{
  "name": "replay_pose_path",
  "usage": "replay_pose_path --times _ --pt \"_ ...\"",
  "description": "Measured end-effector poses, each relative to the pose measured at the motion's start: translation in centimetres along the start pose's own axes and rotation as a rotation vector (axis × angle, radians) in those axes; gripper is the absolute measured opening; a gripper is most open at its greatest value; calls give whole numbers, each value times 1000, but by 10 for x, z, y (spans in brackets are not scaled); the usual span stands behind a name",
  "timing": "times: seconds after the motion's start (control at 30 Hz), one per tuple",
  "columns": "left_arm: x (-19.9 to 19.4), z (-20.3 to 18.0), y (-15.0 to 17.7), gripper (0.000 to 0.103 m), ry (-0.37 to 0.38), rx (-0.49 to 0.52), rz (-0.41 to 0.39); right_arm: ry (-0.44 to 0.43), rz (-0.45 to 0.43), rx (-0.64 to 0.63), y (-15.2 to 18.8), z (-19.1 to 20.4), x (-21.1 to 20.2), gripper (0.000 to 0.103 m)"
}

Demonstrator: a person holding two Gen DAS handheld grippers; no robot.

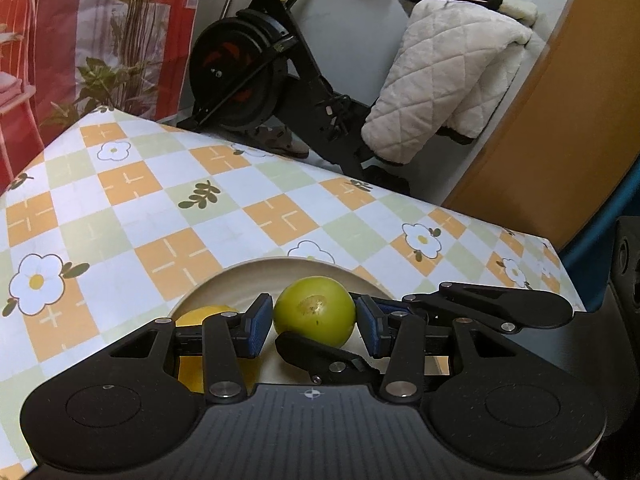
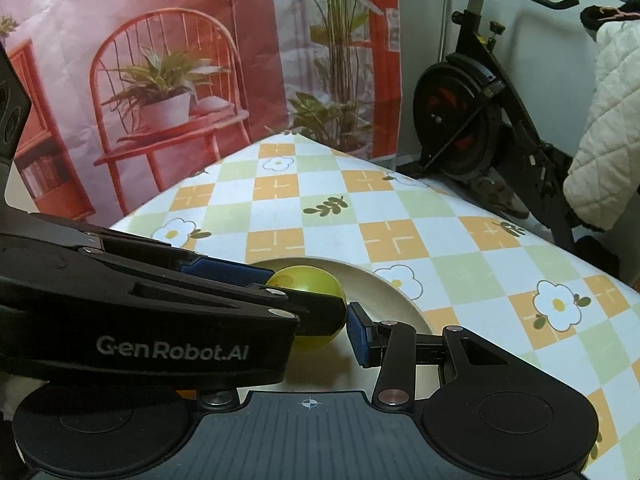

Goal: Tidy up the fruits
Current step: 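Carry the green apple onto the plate and open the left gripper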

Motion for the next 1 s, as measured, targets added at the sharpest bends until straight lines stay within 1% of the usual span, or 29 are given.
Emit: replay_pose_path --times 0.47,0.67,0.87,1.0 --pt "10 2 -5 47 -24 -2 -2 20 22 12 -4 -4 14 39" --pt "8 6 -7 48 -34 -16 -8 29 21 0 -7 -1 15 37" --pt "1 5 -10 48 -48 -7 -20 38 14 -11 -11 0 9 37" --pt "-8 2 -12 48 -51 -1 -40 52 1 1 -11 -6 -5 38"
Point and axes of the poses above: each gripper's, at about its wrist camera, not at the fingertips, and x roughly the way its jaws point, z to its left, y to its underside, the point moved 2 cm from there along x, roughly the way its jaws point, and after that the axes turned 7 degrees about -z, right-handed, at the moved point
